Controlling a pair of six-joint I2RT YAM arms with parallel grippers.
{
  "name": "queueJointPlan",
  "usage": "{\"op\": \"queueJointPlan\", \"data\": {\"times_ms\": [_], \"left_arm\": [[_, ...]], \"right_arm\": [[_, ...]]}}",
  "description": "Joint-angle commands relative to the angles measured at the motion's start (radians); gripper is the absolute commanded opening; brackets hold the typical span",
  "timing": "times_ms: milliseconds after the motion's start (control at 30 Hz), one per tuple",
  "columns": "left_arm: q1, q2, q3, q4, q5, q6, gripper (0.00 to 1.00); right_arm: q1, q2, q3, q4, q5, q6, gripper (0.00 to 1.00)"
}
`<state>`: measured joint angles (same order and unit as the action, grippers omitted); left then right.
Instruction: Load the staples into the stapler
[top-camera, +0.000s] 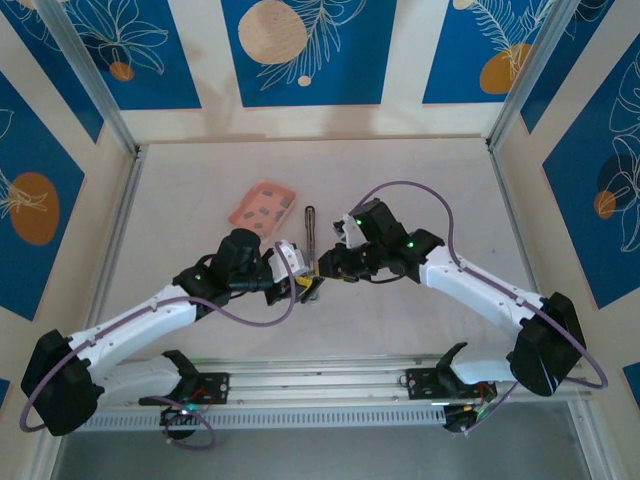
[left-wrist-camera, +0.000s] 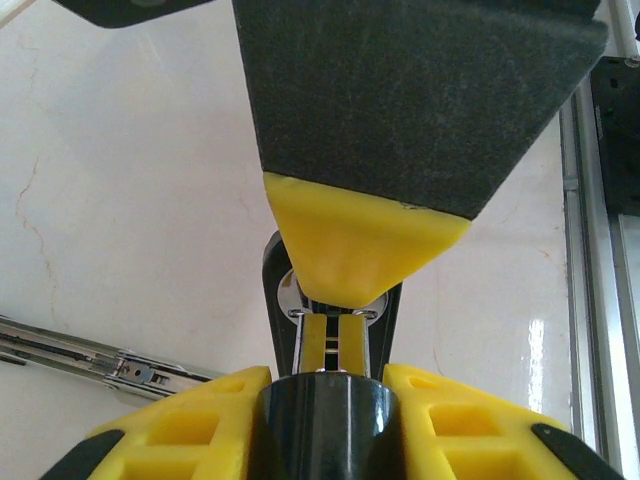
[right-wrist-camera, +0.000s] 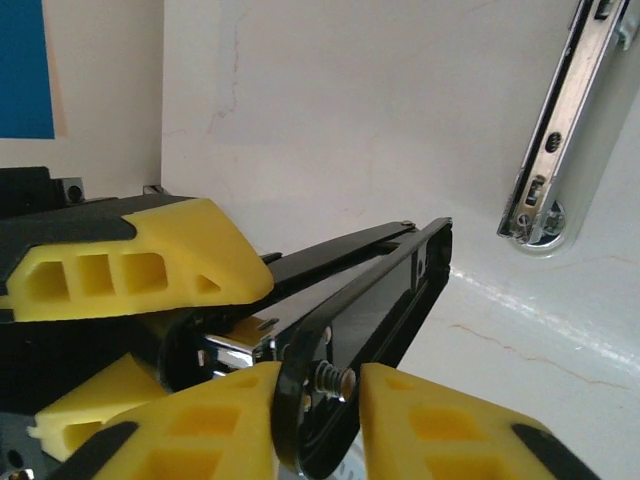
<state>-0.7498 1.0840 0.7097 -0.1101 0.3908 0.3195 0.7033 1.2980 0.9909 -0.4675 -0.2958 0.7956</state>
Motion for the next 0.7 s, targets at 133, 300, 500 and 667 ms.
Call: {"op": "queueJointPlan", "data": {"times_ms": [133,300,500,667], "left_arm": [[0.002,-0.036,0.054,0.085,0.048,-0.017,0.16],[0.001,-0.055,0.079,0.077,0.069,-0.029,0.16],[0.002,-0.077,0.149,0.087,0.082,-0.067,0.16],[0.001,-0.060,0.250,0.140,0.087,-0.120,0.15]], "right_arm": [[-0.075,-0.058,-0.099,-0.028,0.025,0.022,0.15],[-0.224,-0.124,-0.206,0.002,-0.042,0.031,0.14],[-0.417,-0.194,-0.326,0.056,-0.146,0.024,0.13],[-0.477,-0.206,-0.387,0.106,-0.180,0.031,0.14]]}}
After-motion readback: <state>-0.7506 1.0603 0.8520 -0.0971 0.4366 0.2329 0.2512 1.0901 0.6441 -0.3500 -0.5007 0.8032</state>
